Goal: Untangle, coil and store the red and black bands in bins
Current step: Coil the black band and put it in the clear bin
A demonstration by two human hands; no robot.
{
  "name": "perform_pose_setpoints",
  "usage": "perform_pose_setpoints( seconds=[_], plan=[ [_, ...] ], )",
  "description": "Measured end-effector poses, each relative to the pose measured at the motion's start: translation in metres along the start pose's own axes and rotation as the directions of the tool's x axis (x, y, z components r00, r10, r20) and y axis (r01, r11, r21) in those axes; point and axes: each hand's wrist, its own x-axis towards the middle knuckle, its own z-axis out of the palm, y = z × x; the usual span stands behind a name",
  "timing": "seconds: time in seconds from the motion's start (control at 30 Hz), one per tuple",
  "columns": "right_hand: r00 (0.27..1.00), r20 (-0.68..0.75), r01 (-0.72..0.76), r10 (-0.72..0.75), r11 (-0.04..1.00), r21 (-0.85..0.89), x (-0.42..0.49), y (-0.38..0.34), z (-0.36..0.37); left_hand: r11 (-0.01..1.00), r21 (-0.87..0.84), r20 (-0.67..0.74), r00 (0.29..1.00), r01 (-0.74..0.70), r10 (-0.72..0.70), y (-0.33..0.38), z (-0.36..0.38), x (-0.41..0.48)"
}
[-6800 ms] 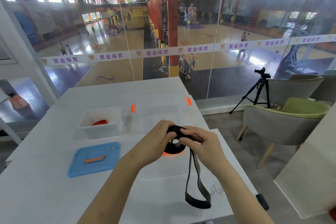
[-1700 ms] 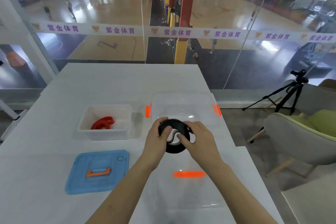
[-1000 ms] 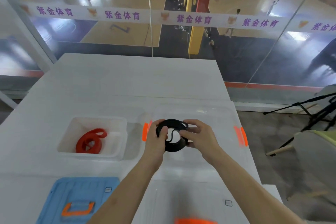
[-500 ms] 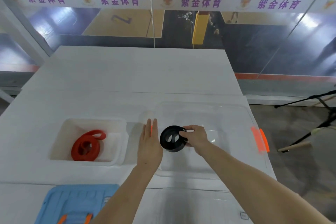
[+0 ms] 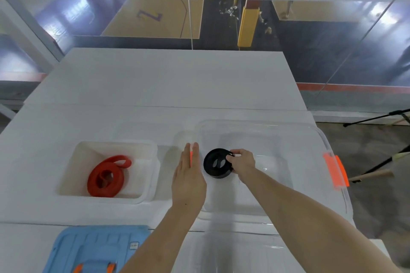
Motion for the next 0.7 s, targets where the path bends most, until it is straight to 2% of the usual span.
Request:
perform_pose_setpoints(
  seconds=[0.33,0.57,0.7],
  plan=[
    [0.993,-0.016,0.109,-0.113,0.979,-0.173,0.013,0.008,0.000,0.999,0.027,0.009,0.999,0.032,-0.032,0.006,0.004,-0.002],
    [0.994,0.004,0.109,-0.111,0.970,-0.216,0.022,0.012,0.000,0.999,0.045,-0.003,1.000,0.030,-0.030,0.008,0.006,-0.003],
    [0.998,-0.009,0.059,-0.061,0.980,-0.189,0.018,0.011,-0.002,0.998,0.064,0.002,1.000,0.026,-0.026,0.007,0.005,-0.003]
  ],
)
